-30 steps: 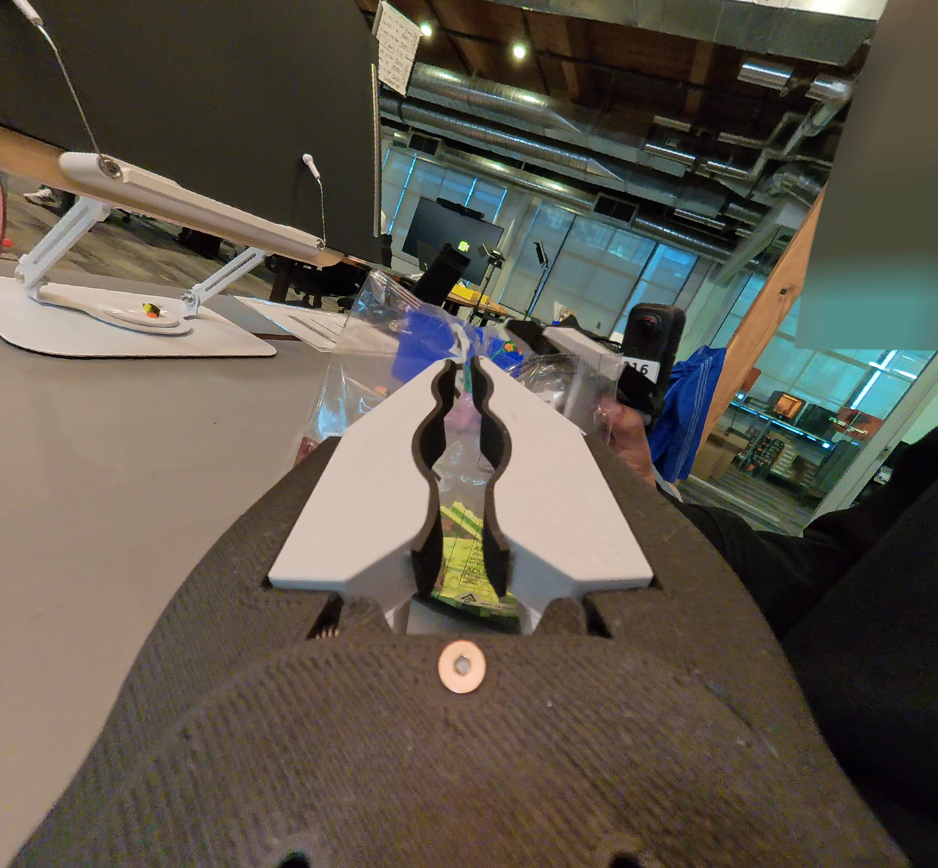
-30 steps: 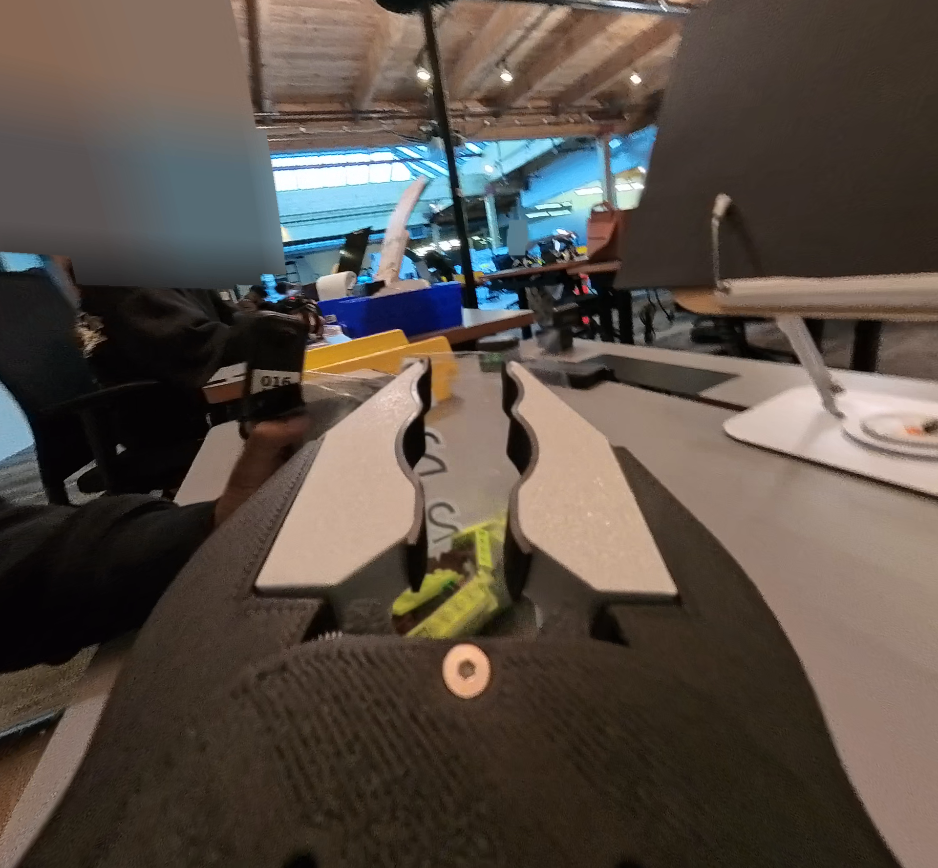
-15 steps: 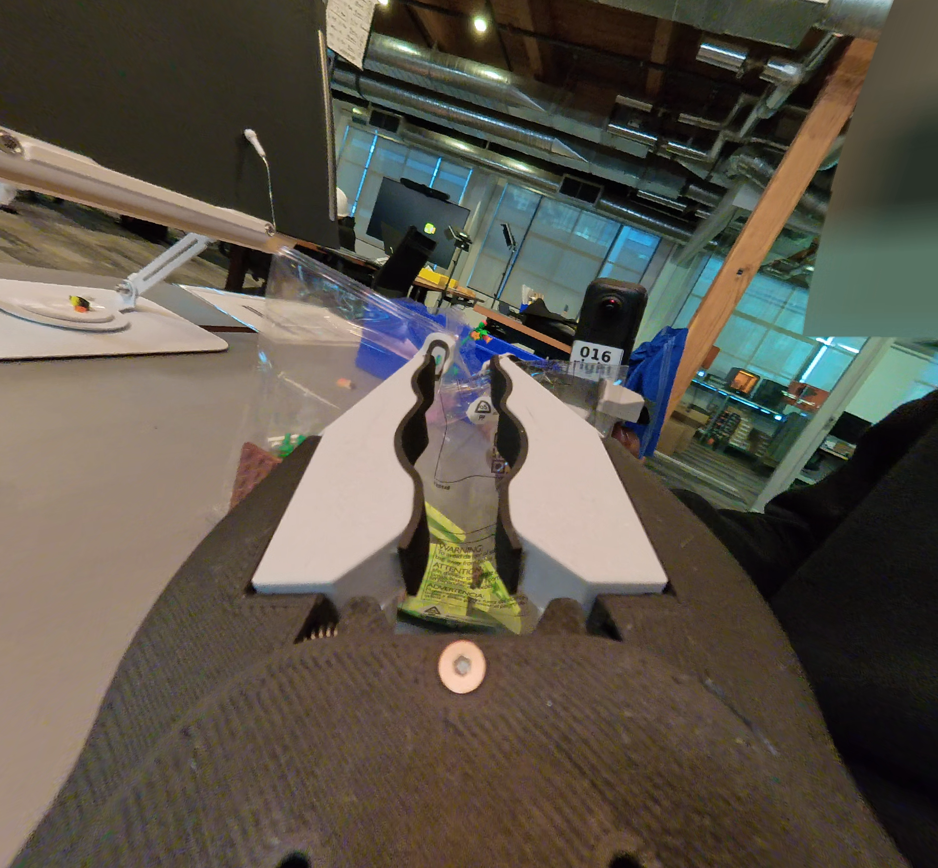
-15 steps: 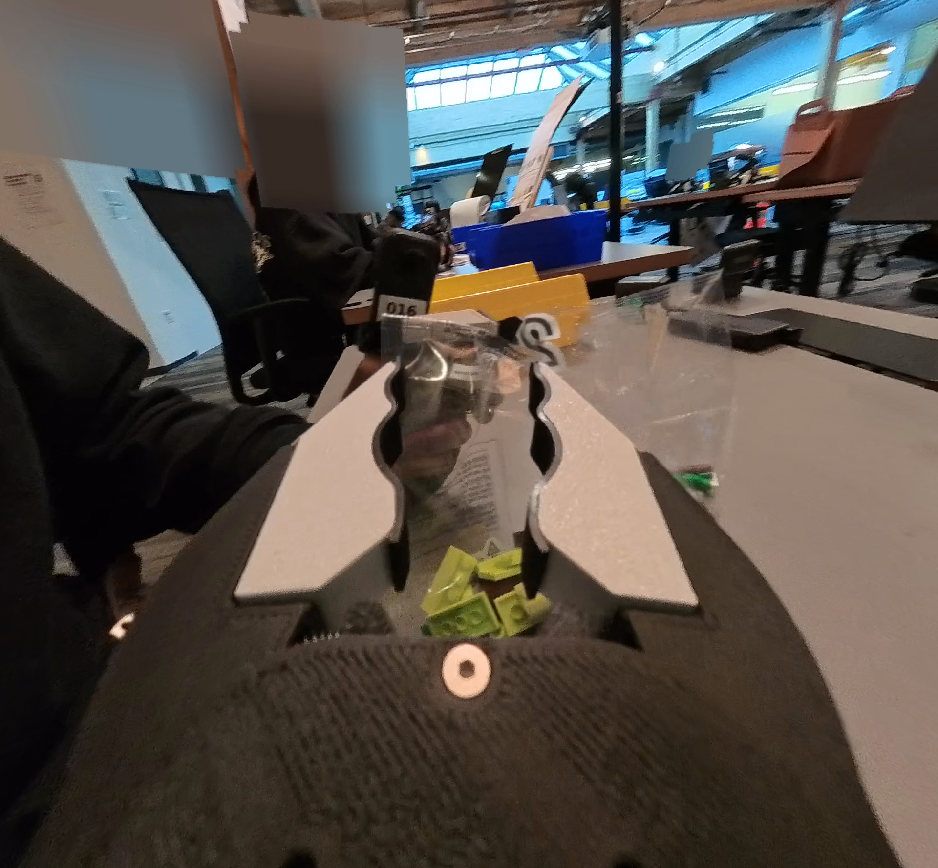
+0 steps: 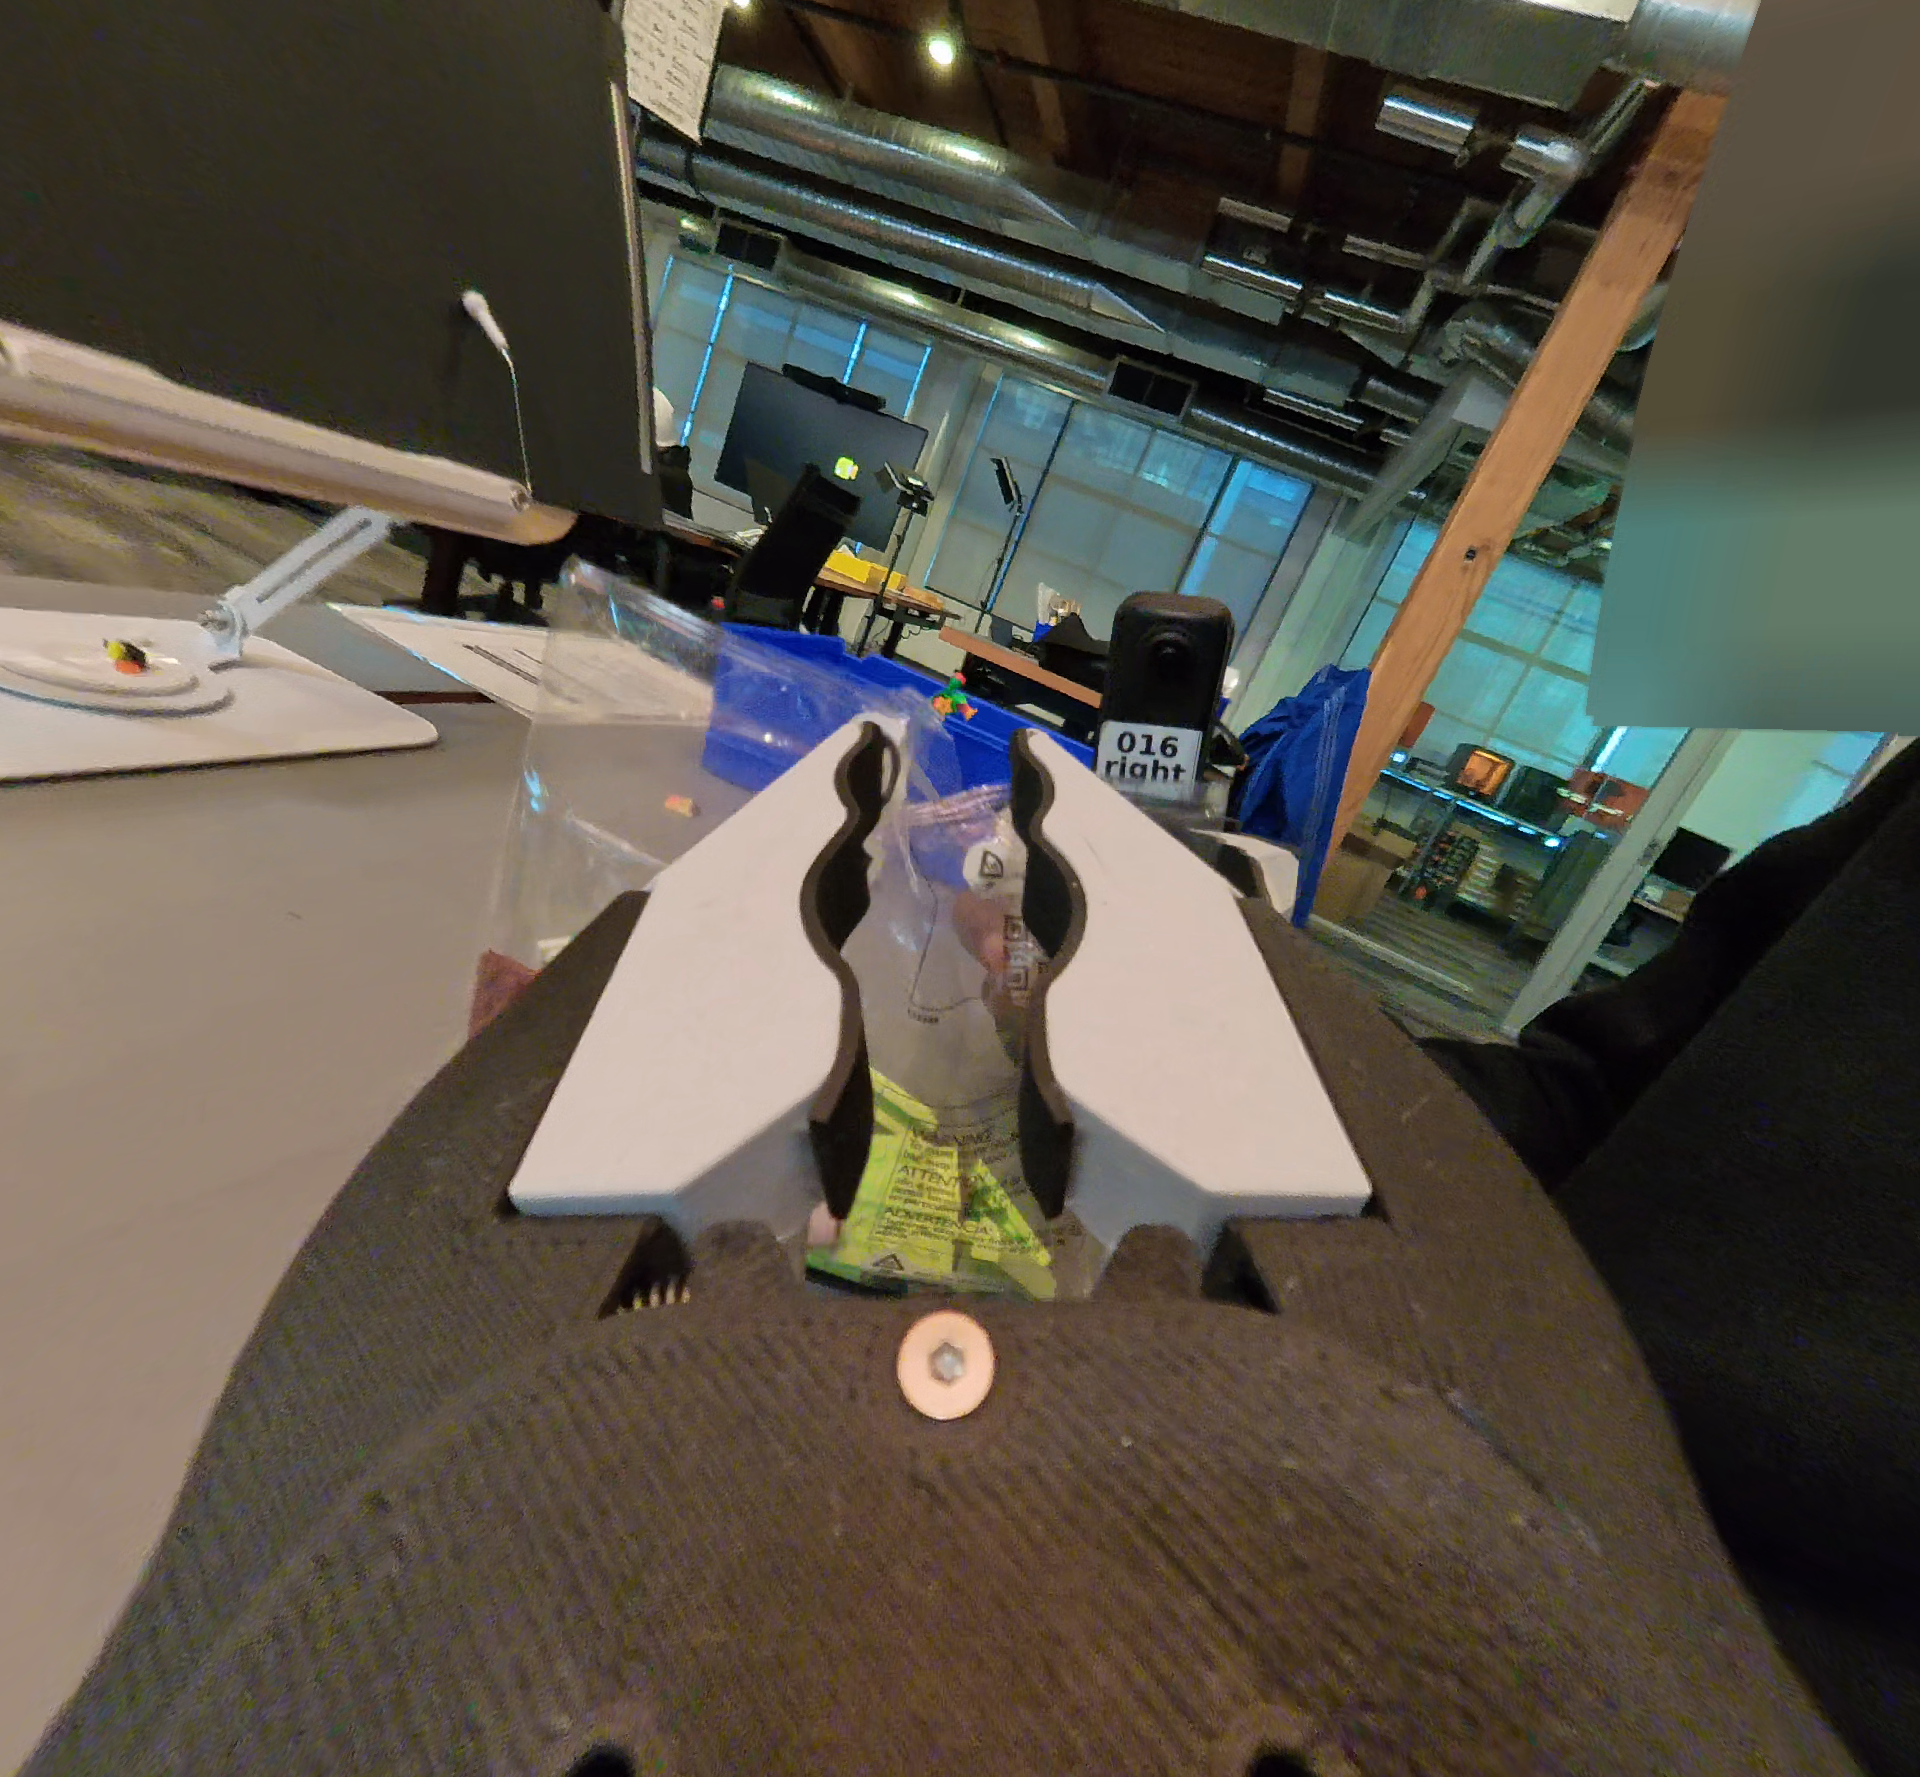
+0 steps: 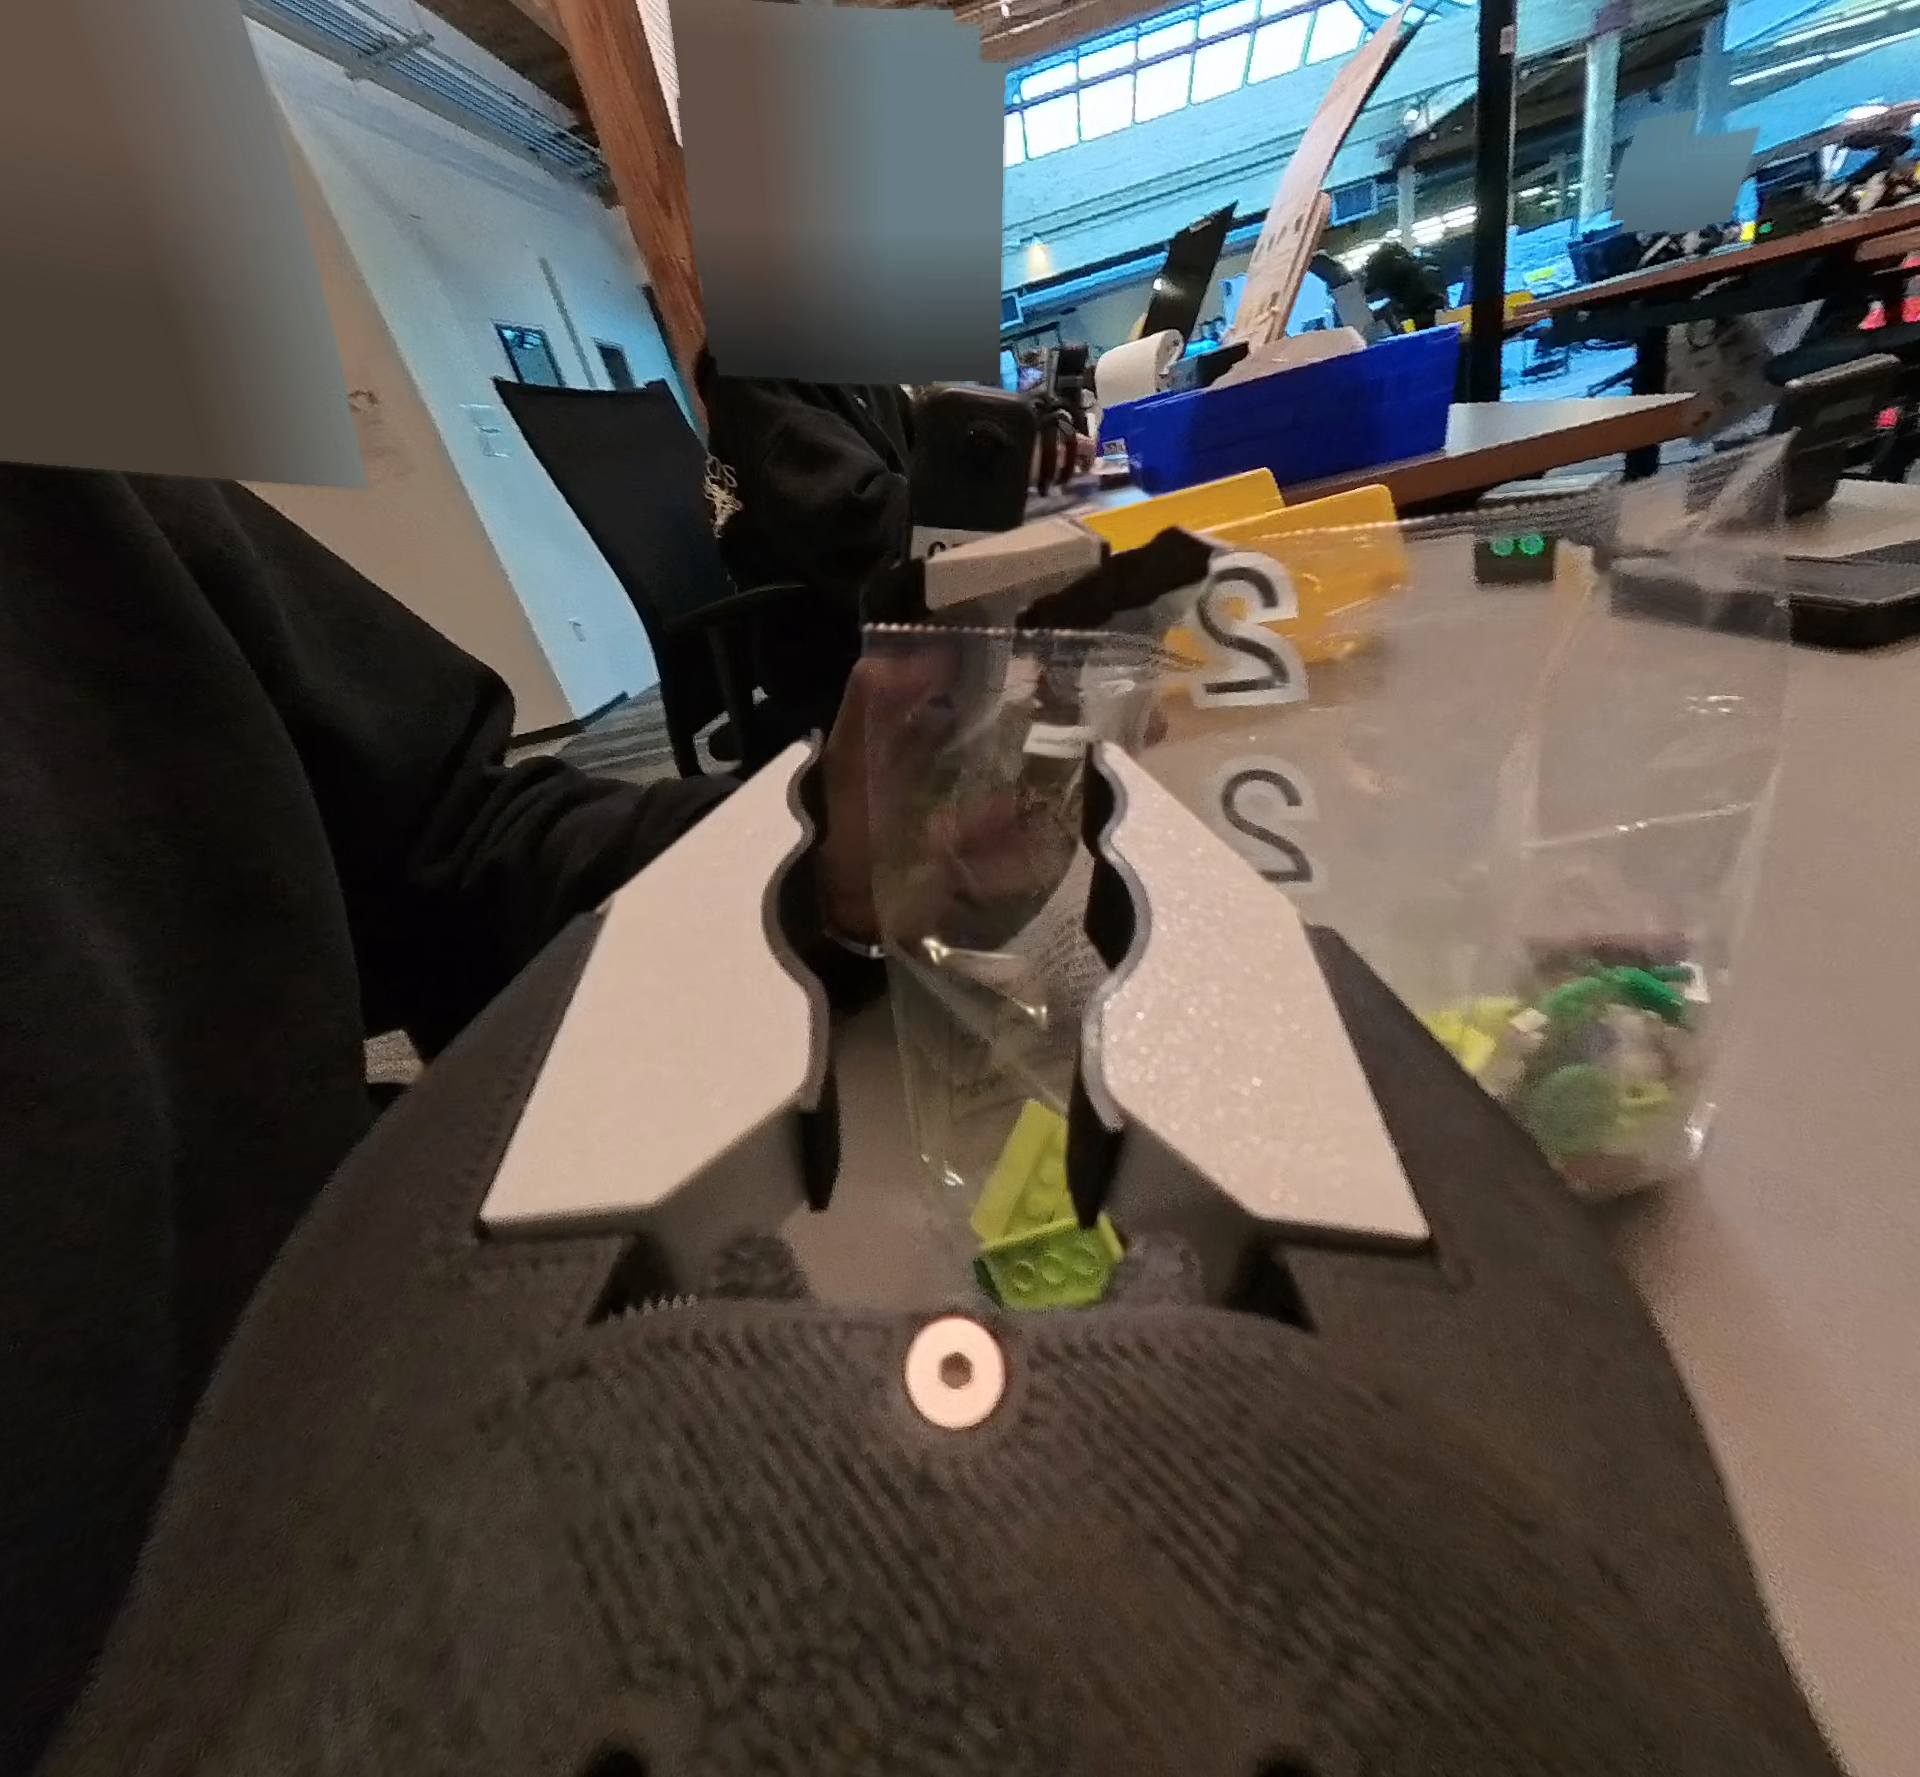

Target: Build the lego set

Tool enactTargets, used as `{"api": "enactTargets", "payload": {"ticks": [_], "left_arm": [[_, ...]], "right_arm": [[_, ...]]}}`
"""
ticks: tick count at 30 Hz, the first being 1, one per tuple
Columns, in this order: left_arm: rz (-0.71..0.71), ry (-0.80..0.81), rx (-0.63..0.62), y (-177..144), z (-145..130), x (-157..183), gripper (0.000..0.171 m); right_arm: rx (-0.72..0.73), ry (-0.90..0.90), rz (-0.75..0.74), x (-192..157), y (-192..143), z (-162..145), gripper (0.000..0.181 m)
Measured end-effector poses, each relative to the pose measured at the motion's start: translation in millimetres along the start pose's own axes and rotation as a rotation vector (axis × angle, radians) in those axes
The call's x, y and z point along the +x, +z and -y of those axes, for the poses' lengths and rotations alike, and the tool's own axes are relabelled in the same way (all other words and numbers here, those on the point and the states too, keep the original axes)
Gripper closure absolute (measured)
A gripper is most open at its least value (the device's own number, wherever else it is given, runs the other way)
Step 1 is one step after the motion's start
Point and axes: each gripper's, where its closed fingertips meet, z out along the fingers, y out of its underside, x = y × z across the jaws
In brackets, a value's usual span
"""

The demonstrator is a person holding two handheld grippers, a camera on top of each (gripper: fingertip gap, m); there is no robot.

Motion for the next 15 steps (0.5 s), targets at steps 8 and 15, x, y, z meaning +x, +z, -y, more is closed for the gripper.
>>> {"api": "enactTargets", "payload": {"ticks": [8,15], "left_arm": [[-0.197,0.159,-0.499,1,-26,61,0.135],[-0.240,0.199,-0.764,-19,-45,79,0.132]], "right_arm": [[-0.043,-0.061,0.127,-28,6,-8,0.146],[-0.125,-0.042,0.225,-48,6,-18,0.147]]}}
